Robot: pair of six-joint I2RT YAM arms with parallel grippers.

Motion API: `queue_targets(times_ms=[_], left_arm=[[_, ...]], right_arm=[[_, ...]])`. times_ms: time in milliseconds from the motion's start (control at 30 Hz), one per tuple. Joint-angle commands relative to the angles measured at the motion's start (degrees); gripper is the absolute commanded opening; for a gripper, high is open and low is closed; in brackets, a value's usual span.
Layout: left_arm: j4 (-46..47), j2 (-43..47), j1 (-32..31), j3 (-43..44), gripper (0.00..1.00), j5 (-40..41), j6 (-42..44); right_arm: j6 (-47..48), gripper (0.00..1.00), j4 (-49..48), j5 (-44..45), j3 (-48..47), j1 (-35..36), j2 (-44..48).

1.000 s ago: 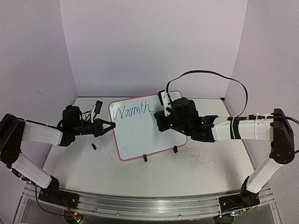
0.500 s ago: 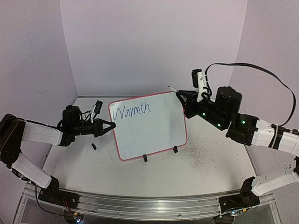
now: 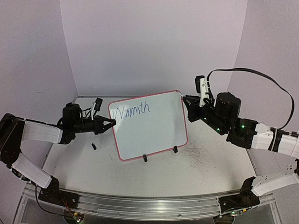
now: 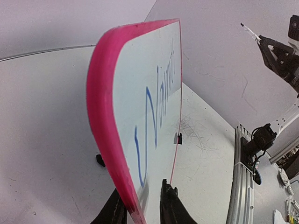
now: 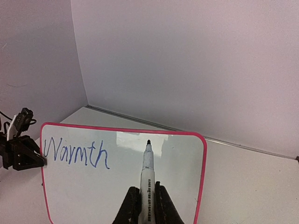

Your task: Write a sentence on the whiteboard

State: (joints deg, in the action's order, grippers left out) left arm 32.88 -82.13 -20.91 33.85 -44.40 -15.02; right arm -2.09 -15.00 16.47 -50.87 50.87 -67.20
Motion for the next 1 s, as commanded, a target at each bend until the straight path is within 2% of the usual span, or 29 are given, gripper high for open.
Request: queue_targets(times_ms=[0,167,300,433,700,967], left_arm=[[0.9,1.1,0.2,2.5,0.28,-0.2,-0.2],[0.8,0.5,0.2,2.7,0.35,-0.4,-0.3],[0.8,0.2,0.2,2.7,0.36,-0.4,-0.4],[0.9,-0.1,0.1,2.7,0.29,-0.6,-0.4],[0.9,-0.9,0.2,2.9,0.1,-1.2,-0.1],[0.8,-1.1,-0.1,2.8,0.01,-0.6,0.8]], right_arm=[[0.1,0.0,-2.4,4.1,0.5,-0.2,0.7],[4.3,0.0,-2.5,2.0,0.0,-0.1,-1.1],[5.4,0.0,-2.4,-0.9,-1.0,-0.1,-2.9],[6.0,0.0,-2.3,-4.8,-2.0,-0.1,-4.6],[4.5,0.0,-2.5,-10.3,-3.4,-0.1,-7.3],[3.9,0.0,0.4,-6.2,-6.0,-0.1,-11.7]])
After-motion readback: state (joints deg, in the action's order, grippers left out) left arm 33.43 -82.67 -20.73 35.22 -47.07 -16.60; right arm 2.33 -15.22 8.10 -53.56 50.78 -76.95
